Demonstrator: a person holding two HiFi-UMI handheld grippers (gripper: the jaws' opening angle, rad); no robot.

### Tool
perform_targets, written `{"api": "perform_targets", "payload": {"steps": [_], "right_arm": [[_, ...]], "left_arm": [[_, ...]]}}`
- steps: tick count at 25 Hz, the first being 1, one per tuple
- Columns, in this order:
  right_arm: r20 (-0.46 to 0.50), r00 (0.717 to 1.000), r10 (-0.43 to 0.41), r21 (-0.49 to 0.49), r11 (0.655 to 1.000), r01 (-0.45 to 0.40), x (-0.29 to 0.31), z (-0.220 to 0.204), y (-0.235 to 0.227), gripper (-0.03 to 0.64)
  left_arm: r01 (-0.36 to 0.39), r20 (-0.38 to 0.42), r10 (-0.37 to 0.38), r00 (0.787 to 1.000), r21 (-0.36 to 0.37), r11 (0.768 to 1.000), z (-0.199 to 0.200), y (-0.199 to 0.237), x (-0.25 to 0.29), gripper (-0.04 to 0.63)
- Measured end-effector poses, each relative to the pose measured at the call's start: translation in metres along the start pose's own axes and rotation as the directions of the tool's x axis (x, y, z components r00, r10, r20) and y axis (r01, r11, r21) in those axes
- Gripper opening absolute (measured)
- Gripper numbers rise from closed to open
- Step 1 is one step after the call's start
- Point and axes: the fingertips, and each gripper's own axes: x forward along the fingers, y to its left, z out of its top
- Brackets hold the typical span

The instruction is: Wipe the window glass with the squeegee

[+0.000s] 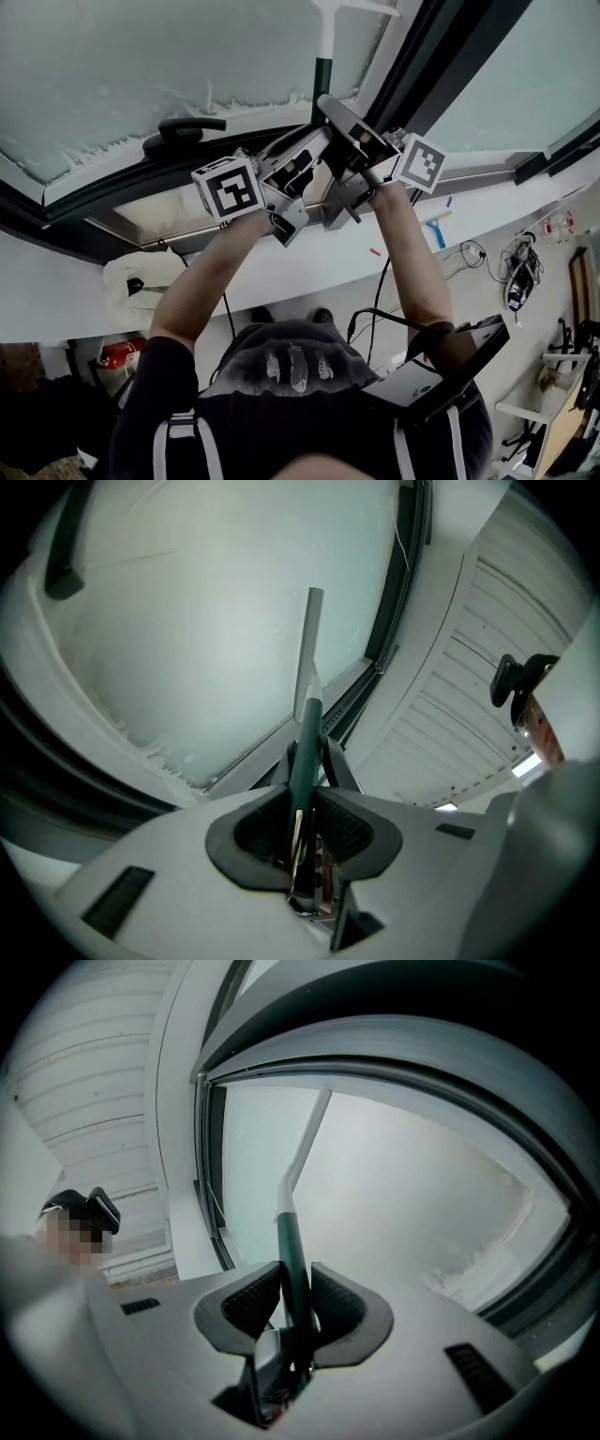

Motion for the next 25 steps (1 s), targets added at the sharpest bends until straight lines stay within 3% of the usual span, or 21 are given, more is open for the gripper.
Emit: {"api": "perform_targets", "payload": {"steps": [13,18,25], "right_arm": [[-0.109,0.988,0.107,0.125,0.988,-0.093,-0.020,-0.032,-0.024,0.098],[-0.129,0.982,0.137,0.164,0.980,-0.115,-0.024,-0.048,-0.027,0.098],[-0.141,0.981,0.135,0.206,0.973,-0.104,-0.034,-0.063,-0.027,0.098]], "left_arm": [[-0.143,0.071,0.147,0.987,-0.058,0.988,-0.037,0.022,-0.019,0.094],[-0.190,0.095,0.197,0.976,-0.079,0.979,-0.055,0.059,-0.054,0.094],[-0.193,0.096,0.204,0.974,-0.114,0.975,-0.066,0.023,-0.041,0.094]]}}
